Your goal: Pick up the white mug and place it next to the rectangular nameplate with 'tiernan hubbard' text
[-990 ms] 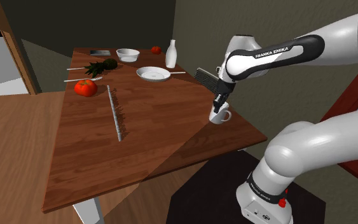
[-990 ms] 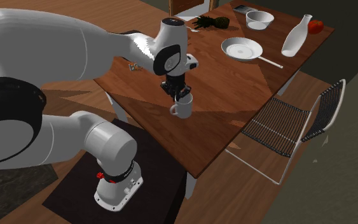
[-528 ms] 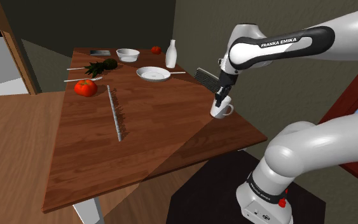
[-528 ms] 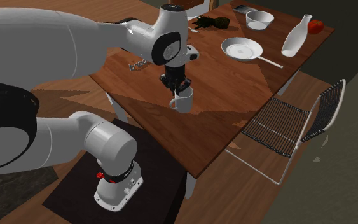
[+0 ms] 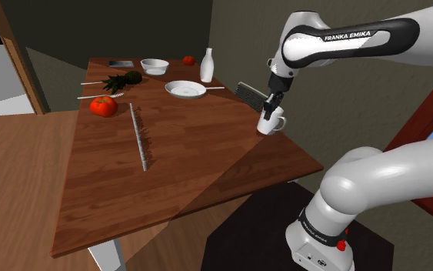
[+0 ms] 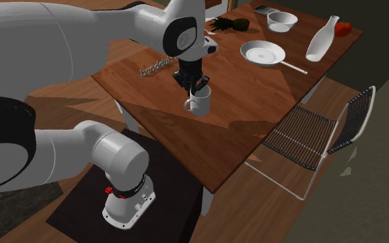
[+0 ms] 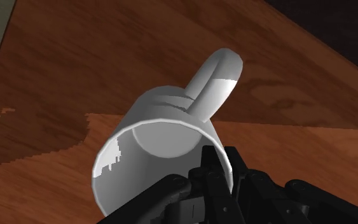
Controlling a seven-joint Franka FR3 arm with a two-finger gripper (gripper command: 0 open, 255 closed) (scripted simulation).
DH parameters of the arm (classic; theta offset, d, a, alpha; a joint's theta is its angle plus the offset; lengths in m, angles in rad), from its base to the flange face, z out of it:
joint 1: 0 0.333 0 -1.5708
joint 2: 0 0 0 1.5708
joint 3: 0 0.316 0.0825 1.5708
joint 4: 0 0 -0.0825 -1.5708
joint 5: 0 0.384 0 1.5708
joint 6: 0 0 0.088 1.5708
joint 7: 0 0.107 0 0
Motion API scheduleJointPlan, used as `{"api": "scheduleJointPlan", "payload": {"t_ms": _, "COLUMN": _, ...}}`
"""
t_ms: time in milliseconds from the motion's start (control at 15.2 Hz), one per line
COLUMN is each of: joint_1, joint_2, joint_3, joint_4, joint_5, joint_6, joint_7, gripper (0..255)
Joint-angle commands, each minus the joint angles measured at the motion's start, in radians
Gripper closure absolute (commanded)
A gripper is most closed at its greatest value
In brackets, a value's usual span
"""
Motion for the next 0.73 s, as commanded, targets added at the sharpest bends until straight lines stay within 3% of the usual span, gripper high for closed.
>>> {"api": "scheduleJointPlan", "payload": {"t_ms": 0, "joint_1": 0.003, "joint_2": -0.003, "joint_3": 0.005, "joint_4": 0.024, "joint_5": 0.004, "joint_6": -0.027, "joint_7": 0.003, "gripper": 255}}
{"api": "scheduleJointPlan", "payload": {"t_ms": 660, "joint_1": 0.018, "joint_2": 0.016, "joint_3": 0.032, "joint_4": 0.143, "joint_5": 0.026, "joint_6": -0.129, "joint_7": 0.022, "gripper": 255}}
